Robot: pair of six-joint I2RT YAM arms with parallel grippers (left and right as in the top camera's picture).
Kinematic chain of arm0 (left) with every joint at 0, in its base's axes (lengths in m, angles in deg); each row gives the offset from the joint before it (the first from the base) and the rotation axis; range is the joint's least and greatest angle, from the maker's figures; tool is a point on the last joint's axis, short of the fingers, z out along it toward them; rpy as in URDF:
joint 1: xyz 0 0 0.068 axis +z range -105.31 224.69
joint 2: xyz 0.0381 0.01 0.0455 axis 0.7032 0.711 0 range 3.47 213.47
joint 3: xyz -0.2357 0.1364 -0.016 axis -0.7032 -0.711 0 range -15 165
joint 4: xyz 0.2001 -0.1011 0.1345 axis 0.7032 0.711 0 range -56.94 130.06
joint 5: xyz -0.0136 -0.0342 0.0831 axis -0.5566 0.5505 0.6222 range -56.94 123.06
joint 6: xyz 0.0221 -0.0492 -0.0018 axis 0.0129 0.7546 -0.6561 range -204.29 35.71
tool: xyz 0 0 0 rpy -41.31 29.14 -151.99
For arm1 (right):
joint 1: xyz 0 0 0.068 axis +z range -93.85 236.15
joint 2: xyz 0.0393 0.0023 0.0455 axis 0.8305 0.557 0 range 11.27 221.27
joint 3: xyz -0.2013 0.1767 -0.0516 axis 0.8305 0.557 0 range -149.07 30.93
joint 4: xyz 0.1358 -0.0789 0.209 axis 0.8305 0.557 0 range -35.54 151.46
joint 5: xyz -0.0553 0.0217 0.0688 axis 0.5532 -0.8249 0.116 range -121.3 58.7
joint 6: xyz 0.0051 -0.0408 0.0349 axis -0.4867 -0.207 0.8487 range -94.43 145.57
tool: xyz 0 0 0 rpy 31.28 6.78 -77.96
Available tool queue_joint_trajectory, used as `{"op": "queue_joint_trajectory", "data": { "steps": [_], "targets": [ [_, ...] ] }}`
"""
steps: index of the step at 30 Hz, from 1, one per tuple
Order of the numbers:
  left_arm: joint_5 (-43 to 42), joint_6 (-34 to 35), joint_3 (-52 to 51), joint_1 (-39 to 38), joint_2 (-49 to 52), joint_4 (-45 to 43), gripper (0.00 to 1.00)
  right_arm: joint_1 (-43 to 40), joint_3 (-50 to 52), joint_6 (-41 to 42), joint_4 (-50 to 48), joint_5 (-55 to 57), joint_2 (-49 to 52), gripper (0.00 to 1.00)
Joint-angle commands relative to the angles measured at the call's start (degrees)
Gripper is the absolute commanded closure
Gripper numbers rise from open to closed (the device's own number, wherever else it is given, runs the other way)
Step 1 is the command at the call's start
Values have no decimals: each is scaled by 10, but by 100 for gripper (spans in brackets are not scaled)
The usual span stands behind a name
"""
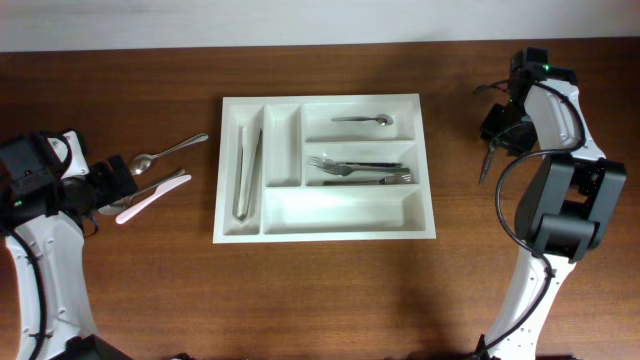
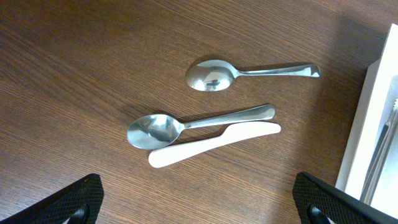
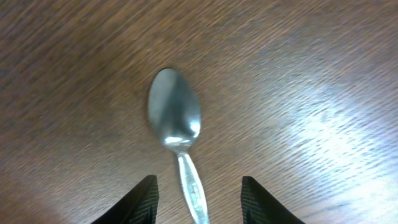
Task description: Pack container
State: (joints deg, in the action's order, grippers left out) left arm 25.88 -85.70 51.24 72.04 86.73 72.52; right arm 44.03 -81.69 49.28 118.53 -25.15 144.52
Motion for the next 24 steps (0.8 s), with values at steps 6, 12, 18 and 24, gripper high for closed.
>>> {"op": "queue_joint_trajectory", "data": {
  "steps": [6, 12, 18, 24],
  "targets": [
    [-10, 6, 9, 2, 3, -1, 1, -4, -8, -101, -13, 33, 12, 59],
    [-10, 6, 9, 2, 3, -1, 1, -5, -8, -100, -22, 22, 32, 62],
    [-10, 6, 9, 2, 3, -1, 1, -5, -8, -118, -34, 9, 32, 62],
    [-10, 6, 9, 2, 3, -1, 1, -5, -8, -126, -35, 7, 33, 66]
  ]
}}
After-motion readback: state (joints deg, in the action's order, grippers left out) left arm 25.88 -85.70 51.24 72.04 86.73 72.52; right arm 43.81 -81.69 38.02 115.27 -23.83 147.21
